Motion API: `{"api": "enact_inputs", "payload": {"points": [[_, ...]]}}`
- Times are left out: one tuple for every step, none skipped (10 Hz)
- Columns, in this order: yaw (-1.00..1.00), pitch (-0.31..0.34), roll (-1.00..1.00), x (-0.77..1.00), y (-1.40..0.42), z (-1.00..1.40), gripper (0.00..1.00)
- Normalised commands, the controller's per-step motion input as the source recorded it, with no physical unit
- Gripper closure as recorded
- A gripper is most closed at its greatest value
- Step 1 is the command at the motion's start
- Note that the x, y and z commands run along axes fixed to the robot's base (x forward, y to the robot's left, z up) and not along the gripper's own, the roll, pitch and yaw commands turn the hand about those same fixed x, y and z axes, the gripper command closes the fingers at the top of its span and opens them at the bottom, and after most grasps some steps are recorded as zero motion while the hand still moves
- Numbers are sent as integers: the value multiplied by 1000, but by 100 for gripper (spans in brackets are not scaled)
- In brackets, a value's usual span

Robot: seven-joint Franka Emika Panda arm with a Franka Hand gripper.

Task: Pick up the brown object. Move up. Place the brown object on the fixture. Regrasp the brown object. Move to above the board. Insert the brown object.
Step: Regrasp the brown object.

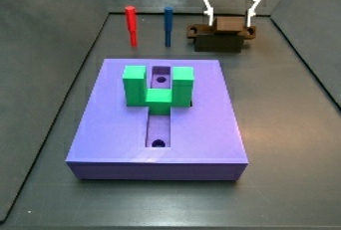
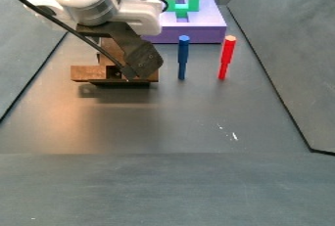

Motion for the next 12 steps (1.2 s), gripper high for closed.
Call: {"api": "enact_inputs", "payload": {"points": [[-37, -26, 0, 0, 0, 849, 0], [-54, -54, 0, 0, -34, 909, 0], [-69, -91, 177, 0, -80, 851, 0], [-83, -151, 449, -97, -100, 797, 0], [-57, -291, 569, -154, -183, 763, 0], [0, -340, 1000, -123, -397, 649, 0], [14, -200, 1000, 0, -349, 203, 0], [57, -163, 1000, 0, -251, 71, 0], [146, -131, 1000, 0, -186, 54, 0], [194, -131, 1000, 0, -151, 51, 0], [191, -120, 1000, 0, -151, 51, 0], [163, -103, 1000, 6, -154, 54, 0]]}}
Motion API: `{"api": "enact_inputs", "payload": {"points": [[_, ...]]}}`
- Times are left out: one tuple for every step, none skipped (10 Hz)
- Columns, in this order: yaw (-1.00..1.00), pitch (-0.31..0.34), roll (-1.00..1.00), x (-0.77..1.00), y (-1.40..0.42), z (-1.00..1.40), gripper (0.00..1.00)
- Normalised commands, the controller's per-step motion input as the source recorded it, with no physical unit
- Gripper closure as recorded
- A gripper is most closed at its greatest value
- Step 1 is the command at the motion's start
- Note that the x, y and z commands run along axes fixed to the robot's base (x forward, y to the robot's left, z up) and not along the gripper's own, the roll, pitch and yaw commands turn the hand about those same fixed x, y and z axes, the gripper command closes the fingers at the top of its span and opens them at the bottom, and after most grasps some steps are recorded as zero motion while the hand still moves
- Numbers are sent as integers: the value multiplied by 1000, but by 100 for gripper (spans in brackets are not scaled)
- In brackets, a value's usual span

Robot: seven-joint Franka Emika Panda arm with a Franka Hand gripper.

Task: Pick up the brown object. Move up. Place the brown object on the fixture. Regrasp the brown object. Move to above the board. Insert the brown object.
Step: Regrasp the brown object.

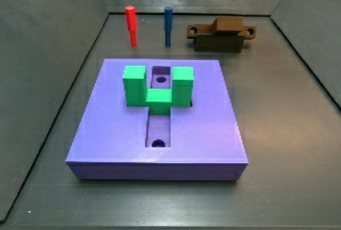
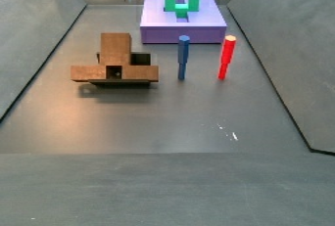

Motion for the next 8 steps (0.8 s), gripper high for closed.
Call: {"api": "enact_inputs", "payload": {"points": [[157, -100, 1000, 6, -154, 51, 0], [157, -94, 1000, 14, -151, 49, 0], [160, -89, 1000, 17, -151, 49, 0], [166, -74, 1000, 29, -146, 49, 0], [186, 0, 1000, 131, -49, 34, 0], [189, 0, 1000, 129, -34, 14, 0], [189, 0, 1000, 149, 0, 0, 0], [209, 0, 1000, 137, 9, 0, 0]]}}
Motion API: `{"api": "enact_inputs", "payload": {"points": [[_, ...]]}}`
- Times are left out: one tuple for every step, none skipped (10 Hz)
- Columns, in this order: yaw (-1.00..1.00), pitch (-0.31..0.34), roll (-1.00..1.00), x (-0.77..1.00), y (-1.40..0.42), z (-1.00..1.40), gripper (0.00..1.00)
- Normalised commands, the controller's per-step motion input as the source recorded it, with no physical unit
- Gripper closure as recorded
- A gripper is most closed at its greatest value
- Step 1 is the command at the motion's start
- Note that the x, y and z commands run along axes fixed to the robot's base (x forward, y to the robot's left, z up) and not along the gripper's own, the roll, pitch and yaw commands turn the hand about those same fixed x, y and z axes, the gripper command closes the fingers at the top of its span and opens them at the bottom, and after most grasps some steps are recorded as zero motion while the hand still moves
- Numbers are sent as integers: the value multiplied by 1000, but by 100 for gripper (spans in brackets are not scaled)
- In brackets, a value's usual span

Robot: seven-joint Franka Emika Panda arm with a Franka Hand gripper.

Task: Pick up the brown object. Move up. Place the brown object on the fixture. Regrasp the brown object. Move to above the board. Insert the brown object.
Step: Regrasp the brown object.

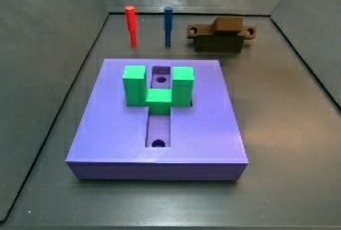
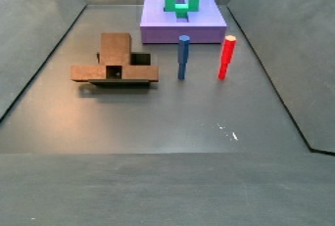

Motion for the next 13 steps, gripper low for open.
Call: {"api": "enact_inputs", "payload": {"points": [[229, 0, 1000, 123, 109, -80, 0], [246, 0, 1000, 109, 151, -120, 0], [251, 0, 1000, 91, 171, -109, 0], [269, 0, 934, 106, 154, -14, 0], [277, 0, 889, 123, 129, -20, 0], [283, 0, 786, 114, 97, -69, 0], [254, 0, 637, 120, 49, -126, 0], [234, 0, 631, 109, 57, -151, 0], [174, 0, 540, 26, 0, -169, 0], [66, 0, 320, 0, 0, -57, 0], [0, 0, 0, 0, -37, -3, 0], [31, 0, 166, -109, 0, -437, 0], [303, 0, 174, -14, -23, -600, 0]]}}
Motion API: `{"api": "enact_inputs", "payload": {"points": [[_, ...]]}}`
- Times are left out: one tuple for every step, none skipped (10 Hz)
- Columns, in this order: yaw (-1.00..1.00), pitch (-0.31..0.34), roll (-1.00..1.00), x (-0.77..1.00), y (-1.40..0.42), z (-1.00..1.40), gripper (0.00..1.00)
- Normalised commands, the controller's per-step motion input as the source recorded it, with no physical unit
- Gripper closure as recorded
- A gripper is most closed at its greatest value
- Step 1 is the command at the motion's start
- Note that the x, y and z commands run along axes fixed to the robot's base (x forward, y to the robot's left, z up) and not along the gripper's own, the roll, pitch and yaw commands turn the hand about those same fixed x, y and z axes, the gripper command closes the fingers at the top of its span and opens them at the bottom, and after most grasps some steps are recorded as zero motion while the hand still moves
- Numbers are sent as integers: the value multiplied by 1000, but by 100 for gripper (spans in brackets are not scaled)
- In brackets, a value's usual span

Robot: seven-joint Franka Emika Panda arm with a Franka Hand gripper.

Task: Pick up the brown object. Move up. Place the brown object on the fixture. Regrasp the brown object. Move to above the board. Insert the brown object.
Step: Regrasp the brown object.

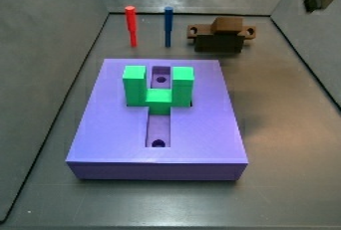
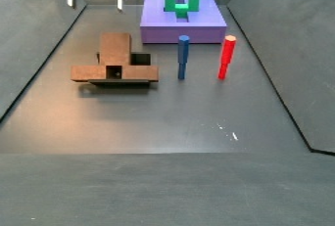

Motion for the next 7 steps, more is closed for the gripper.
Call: {"api": "enact_inputs", "payload": {"points": [[394, 89, 240, 0, -63, -454, 0], [360, 137, 323, 14, -54, -480, 0], [400, 134, 331, 51, -51, -360, 0], [389, 223, 257, 126, -89, -143, 0], [320, 283, 334, 169, -103, -69, 0], [157, 243, 194, 203, -97, -194, 0], [6, 251, 214, 211, -111, -197, 0]]}}
